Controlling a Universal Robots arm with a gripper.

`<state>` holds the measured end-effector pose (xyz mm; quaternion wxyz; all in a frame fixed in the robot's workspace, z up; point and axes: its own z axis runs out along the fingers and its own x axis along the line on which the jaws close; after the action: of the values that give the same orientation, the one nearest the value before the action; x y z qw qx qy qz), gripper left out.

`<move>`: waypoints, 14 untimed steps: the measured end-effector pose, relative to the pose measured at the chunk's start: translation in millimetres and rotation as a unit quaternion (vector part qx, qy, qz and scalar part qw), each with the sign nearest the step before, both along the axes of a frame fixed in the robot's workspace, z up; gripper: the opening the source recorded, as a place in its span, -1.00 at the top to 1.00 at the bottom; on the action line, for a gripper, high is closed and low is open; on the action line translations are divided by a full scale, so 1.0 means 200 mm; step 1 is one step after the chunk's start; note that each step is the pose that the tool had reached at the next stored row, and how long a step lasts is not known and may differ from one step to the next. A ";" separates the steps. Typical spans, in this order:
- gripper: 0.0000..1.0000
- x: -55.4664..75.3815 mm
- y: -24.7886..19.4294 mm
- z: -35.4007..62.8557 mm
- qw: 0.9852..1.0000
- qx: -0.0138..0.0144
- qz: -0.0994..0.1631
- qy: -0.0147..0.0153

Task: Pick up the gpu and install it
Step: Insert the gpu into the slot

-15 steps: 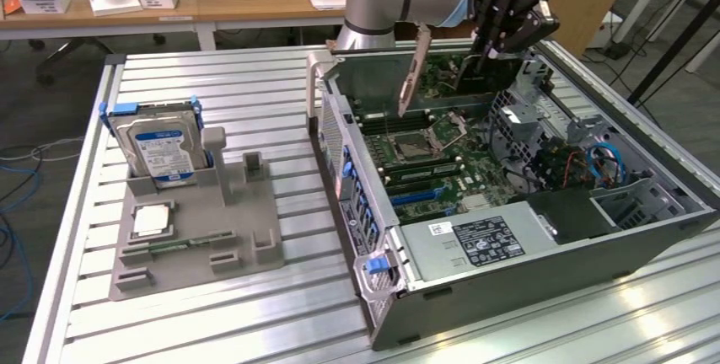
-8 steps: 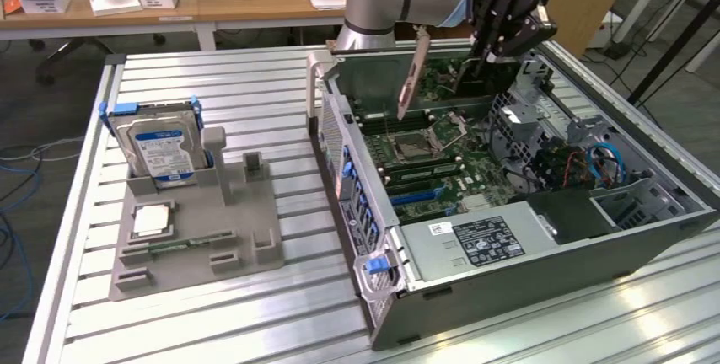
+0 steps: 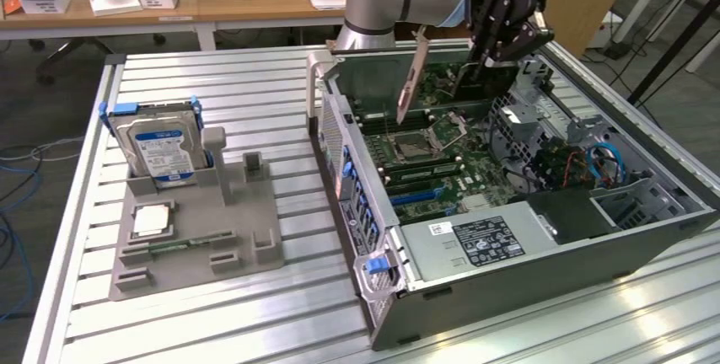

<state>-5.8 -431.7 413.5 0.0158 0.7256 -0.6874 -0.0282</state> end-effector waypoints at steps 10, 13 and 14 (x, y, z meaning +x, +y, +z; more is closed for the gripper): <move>0.47 0.00 0.000 -0.034 1.000 0.000 0.000 0.000; 0.47 0.00 0.000 -0.043 1.000 0.000 0.000 0.000; 0.47 0.00 0.000 -0.046 1.000 0.000 0.000 0.000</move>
<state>-5.8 -431.7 404.3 0.0158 0.7257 -0.6873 -0.0282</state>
